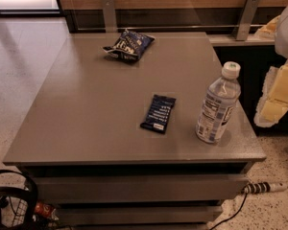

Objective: Move blue plastic bottle near blue chip bag

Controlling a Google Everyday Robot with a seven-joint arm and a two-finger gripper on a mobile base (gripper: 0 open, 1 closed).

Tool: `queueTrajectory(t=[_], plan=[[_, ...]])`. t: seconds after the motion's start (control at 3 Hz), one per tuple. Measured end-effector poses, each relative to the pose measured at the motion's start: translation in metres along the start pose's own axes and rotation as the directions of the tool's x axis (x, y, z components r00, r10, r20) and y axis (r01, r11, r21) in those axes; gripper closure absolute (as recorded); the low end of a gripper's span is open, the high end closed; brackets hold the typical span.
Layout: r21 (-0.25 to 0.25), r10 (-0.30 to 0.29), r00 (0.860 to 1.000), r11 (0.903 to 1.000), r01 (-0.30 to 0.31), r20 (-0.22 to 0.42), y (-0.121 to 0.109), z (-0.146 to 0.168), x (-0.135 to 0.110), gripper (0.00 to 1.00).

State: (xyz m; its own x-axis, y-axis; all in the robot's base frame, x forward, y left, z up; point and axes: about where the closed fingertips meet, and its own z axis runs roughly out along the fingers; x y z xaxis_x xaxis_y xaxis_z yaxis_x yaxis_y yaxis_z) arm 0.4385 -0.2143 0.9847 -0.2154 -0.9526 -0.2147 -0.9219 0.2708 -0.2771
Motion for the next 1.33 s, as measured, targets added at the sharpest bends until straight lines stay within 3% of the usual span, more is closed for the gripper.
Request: queueTrajectory(t=[0.33, 0.67, 1.0, 1.33], plan=[[0.006, 0.000, 1.000, 1.0000, 0.000, 0.015, 0.000, -0.001, -0.001, 0.00], [0.002, 0.008, 0.996, 1.0000, -0.008, 0.084, 0.007, 0.003, -0.004, 0.00], [0.002, 0.010, 0.968, 0.9999, -0.011, 0.250, 0.019, 0.024, -0.001, 0.00], [-0.003, 0.004, 0.914, 1.0000, -0.003, 0.406, 0.024, 0.044, 0.002, 0.00]])
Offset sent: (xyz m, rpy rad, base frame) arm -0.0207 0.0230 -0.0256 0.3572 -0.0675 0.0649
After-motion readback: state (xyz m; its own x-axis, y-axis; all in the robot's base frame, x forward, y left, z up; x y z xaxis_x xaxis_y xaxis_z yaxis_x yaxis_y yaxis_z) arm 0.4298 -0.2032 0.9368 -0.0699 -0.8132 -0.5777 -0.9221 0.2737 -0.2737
